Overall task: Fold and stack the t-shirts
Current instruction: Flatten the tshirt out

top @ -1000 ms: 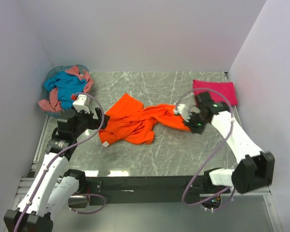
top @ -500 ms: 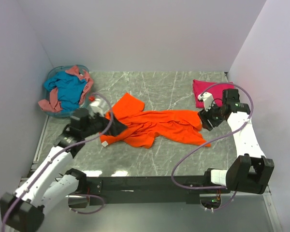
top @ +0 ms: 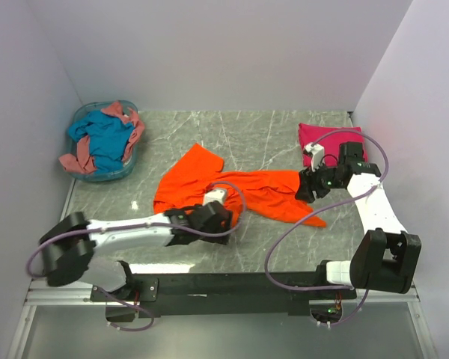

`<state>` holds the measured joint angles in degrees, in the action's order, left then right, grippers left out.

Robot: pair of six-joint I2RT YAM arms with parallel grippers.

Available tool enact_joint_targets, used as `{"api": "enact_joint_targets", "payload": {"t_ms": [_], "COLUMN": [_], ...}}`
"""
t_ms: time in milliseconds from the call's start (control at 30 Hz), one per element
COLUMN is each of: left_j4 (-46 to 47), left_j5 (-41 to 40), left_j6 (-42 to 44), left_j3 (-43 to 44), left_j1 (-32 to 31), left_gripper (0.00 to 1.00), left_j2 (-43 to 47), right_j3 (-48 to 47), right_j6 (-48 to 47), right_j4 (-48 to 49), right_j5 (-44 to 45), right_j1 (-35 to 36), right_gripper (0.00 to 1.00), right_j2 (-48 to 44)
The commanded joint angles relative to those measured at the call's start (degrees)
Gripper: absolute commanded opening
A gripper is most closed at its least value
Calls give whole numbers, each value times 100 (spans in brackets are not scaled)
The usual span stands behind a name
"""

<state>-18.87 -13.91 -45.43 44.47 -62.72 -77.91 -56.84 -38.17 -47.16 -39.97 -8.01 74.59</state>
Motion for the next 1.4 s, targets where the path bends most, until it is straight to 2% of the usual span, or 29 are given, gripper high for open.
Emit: {"api": "enact_joint_targets", "payload": {"t_ms": [0,133,333,433,533,567,633,667,733,867,967,1000,1200,1333,1367], "left_j4": [-274,-608,-1161,-1425,-1549,-1584,-1663,-1742,-1760,-1655,-1444,-1435,-1865,-2418,-2506], "left_j5": [-1666,-2264,-2642,-2932,-3047,-3065,-3109,-3135,-3179,-2856,-2294,-2170,-897,-578,-473], "left_j6": [-405,-502,-660,-827,-845,-853,-897,-958,-985,-1073,-1405,-1529,-2672,-3252,-3270], "left_j3": [955,1634,2347,2531,2593,2602,2637,2646,2594,2199,1426,989,-419,-773,-799], "left_j1": [-380,-548,-628,-671,-680,-689,-689,-706,-777,-926,-944,-935,-558,-470,-478], "left_gripper": [77,75,71,60,57,36,18,5,1,1,1,1,0,1,4], "left_j2": [-722,-1463,-2412,-2659,-2808,-2835,-2870,-2844,-2616,-1765,-571,137,2775,3843,3984], "right_j3": [94,164,129,129,129,121,120,138,147,147,164,164,147,129,129], "right_j6": [266,267,249,240,205,188,179,179,170,135,117,117,100,65,47], "right_j4": [426,462,435,444,418,392,374,374,383,347,347,356,321,277,242], "right_j5": [-152,-196,-310,-345,-398,-398,-433,-433,-433,-433,-416,-424,-468,-460,-451], "right_j1": [-8,-69,-139,-183,-201,-210,-227,-227,-245,-245,-245,-245,-245,-236,-236], "right_gripper": [66,67,67,67,67,67,67,67,67,67,67,67,67,67,67], "right_j2": [-102,-137,-129,-129,-94,-85,-85,-93,-129,-120,-146,-155,-172,-173,-164]}}
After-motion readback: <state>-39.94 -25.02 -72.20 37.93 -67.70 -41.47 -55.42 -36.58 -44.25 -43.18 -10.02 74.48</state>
